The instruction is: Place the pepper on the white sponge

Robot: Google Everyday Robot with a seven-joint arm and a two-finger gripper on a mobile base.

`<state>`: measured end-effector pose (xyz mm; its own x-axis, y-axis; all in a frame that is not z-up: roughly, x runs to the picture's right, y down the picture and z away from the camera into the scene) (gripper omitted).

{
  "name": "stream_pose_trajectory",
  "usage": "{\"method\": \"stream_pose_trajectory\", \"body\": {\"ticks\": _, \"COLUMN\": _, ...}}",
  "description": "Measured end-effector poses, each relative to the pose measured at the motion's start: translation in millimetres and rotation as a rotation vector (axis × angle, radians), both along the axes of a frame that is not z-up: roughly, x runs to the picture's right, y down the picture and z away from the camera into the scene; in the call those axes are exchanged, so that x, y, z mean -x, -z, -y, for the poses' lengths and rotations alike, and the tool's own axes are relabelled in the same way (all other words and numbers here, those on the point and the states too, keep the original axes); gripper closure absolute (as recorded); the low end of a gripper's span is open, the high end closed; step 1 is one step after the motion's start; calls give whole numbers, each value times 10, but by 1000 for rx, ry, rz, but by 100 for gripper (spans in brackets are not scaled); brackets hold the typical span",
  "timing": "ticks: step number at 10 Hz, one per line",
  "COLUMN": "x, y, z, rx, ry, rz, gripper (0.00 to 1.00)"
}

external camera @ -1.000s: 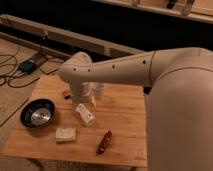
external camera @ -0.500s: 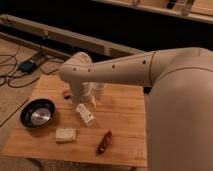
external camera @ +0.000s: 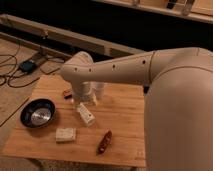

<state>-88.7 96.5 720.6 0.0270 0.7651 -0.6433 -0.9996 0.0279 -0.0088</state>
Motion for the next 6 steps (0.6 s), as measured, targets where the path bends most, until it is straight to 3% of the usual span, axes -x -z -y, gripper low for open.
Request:
{"method": "stream_pose_trajectory", "body": {"ticks": 3, "x": -253, "y": -201, "z": -119, "rx": -24, "ry": -36, "rz": -77, "gripper": 35}}
{"method": "stream_pose_trajectory", "body": {"ticks": 6, "x": -499, "y": -194, "z": -367, "rx": -20, "ry": -78, "rz": -136, "gripper": 35}}
